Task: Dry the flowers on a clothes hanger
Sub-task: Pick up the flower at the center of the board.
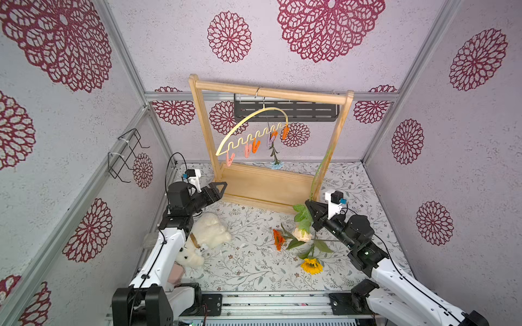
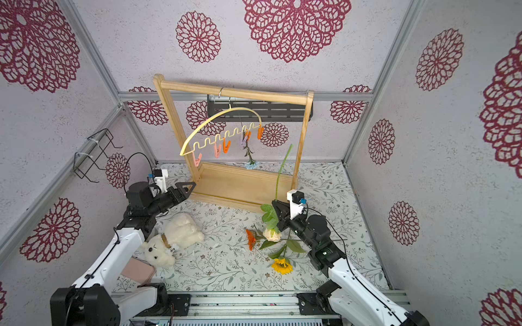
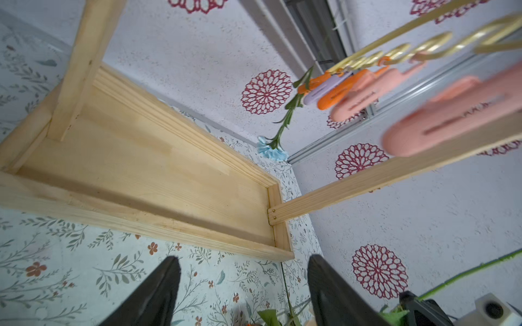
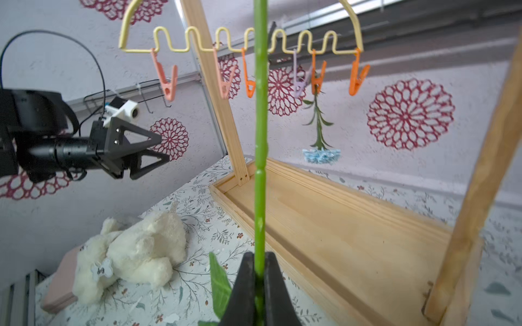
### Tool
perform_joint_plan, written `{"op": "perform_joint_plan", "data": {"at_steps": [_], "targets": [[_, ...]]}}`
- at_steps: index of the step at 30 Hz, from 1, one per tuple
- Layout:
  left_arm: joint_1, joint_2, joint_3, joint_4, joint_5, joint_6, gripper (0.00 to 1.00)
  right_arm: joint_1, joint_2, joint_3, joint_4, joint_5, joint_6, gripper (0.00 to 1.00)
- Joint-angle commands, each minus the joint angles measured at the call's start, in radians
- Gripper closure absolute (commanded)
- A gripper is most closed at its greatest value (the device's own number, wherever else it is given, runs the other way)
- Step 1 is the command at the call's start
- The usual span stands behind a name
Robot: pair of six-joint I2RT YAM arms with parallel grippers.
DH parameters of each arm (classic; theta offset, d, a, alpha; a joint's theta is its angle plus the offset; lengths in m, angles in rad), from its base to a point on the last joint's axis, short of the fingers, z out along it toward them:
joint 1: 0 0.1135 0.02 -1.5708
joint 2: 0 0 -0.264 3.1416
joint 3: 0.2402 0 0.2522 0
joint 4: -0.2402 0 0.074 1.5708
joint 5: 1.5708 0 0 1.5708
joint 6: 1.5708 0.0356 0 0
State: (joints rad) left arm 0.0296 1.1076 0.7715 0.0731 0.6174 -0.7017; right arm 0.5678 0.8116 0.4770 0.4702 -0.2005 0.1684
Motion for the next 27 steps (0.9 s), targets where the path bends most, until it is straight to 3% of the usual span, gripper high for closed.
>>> {"op": "perform_joint_plan", "data": {"at_steps": [1,6,15,22,27], "targets": [[-0.024,-0.077,-0.056,0.098,0.052,0.087,0.24,0.01,0.024,0.055,0.066,-0.167,-0.194,1.0],[-0.169,-0.129,-0.133,0.244,0.124,0.183,0.22,0.012,0.093,0.141,-0.031,-0.262,-0.29,1.0],[-0.425,-0.056,0.001,0.099,0.093,0.421,0.13,0.049,0.2,0.236,-0.088,-0.366,-0.305,1.0],[-0.505,0.061,0.1,0.134,0.12,0.431,0.16,0.11,0.264,0.242,-0.034,-0.381,-0.241,1.0],[-0.514,0.103,0.124,0.168,0.142,0.404,0.29,0.125,0.305,0.243,0.037,-0.357,-0.154,1.0]]}}
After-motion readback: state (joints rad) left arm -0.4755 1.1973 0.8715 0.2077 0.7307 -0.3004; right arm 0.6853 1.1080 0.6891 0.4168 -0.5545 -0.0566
